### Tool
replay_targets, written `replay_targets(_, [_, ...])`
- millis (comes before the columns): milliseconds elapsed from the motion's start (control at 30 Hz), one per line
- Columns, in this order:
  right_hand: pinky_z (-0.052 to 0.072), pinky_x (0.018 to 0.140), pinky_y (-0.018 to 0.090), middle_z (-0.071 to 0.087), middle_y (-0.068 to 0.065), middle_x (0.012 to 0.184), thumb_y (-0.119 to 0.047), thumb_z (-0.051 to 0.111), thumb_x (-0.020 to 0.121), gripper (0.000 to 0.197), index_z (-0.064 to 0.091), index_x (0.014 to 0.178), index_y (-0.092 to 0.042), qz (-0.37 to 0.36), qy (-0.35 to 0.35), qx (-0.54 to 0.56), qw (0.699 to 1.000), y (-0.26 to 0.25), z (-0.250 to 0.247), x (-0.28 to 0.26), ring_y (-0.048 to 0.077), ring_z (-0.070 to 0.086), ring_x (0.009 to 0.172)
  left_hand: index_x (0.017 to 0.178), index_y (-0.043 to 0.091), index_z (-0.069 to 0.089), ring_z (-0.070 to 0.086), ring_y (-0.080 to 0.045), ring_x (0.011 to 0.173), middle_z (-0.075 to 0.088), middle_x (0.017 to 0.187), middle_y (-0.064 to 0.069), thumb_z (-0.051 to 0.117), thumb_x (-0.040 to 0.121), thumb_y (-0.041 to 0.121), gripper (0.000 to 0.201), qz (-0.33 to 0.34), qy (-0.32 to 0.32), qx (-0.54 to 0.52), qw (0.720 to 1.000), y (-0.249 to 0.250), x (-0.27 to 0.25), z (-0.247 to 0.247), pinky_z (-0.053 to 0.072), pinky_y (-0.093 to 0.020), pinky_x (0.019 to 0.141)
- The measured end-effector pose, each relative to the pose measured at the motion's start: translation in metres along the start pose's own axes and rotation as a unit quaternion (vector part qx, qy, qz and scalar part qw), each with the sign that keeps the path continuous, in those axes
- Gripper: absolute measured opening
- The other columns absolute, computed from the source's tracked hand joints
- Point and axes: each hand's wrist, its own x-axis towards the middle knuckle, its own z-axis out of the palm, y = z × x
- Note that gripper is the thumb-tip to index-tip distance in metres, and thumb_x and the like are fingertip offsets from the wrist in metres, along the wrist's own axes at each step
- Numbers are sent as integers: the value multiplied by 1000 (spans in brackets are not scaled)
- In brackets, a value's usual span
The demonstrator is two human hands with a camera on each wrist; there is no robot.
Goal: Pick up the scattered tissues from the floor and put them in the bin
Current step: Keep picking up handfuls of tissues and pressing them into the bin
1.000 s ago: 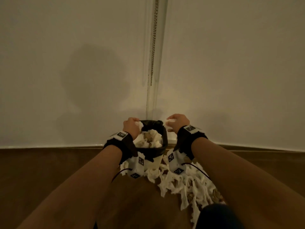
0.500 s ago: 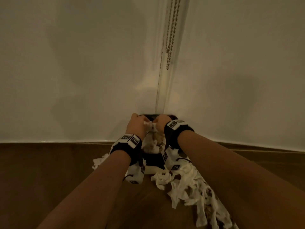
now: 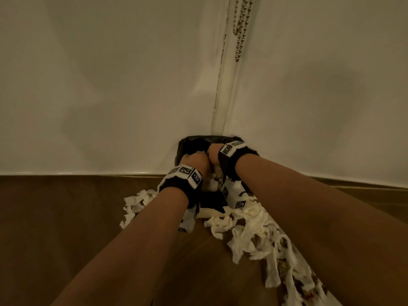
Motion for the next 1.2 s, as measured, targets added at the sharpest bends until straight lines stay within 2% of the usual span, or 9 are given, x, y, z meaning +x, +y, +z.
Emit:
replay_targets(133, [44,101,42,53,8,133,-29,57,89,45,51,132,-19,-23,46,49,997,8,-14,-28,31,52,118,131,10,39,51,-30,116,50,131,-12,42,96,32,42,-16,72,-36,997,-5,-21,-16,40,-40,95])
replay_targets(267, [48,97,39,61,12,124,-14,46,94,33,60,123,-8,1,122,129,984,9,-21,-68,30,59,109,131,16,41,51,-31,113,46,129,-11,34,99,24,34,-38,164,-91,982,-14,-57,-39,38,-42,95])
replay_targets(433, [49,91,35,63,14,116,-5,43,92,30,67,109,-6,-37,288,265,920,-6,-12,-128,30,59,106,130,21,42,52,-31,112,45,129,-9,35,97,19,34,-44,195,-67,977,-49,-105,-60,37,-45,95])
replay_targets(500, [49,82,32,65,12,111,-10,40,93,30,67,106,-10,-62,305,303,901,-23,-1,-146,28,60,100,129,23,44,53,-30,112,47,129,-8,36,96,17,34,-59,199,-54,977,-72,-121,-60,37,-45,96])
replay_targets(667, [50,77,31,68,10,99,-23,40,96,29,65,104,-10,-88,257,256,928,-75,32,-159,26,63,90,124,27,48,53,-26,111,52,125,-4,42,92,14,35,-113,111,-45,986,-120,-152,-36,41,-42,98])
replay_targets(867, [53,86,39,68,17,103,-16,43,95,29,67,101,-1,-111,154,251,949,-135,65,-131,32,65,95,118,19,55,56,-28,110,58,121,-10,45,92,16,29,-108,25,-39,993,-155,-155,6,47,-37,91])
replay_targets(1000, [49,86,33,64,16,115,-17,44,96,29,66,108,-3,-107,72,176,976,-158,88,-90,31,61,105,116,21,59,57,-26,110,58,124,-7,42,92,11,31,-114,-9,-69,991,-175,-134,36,46,-32,88])
replay_targets(1133, [39,104,39,49,16,137,-20,46,96,36,53,130,-8,-142,12,129,981,-174,115,-55,34,47,126,118,15,61,59,-27,108,59,123,-10,44,92,9,32,-126,-63,-66,988,-185,-119,66,49,-34,88])
replay_targets(1200, [37,105,38,44,15,141,-22,48,96,42,46,136,-10,-145,12,108,983,-180,131,-40,33,44,128,122,14,59,58,-27,111,58,126,-11,45,93,10,33,-115,-89,-57,988,-187,-113,79,48,-32,88])
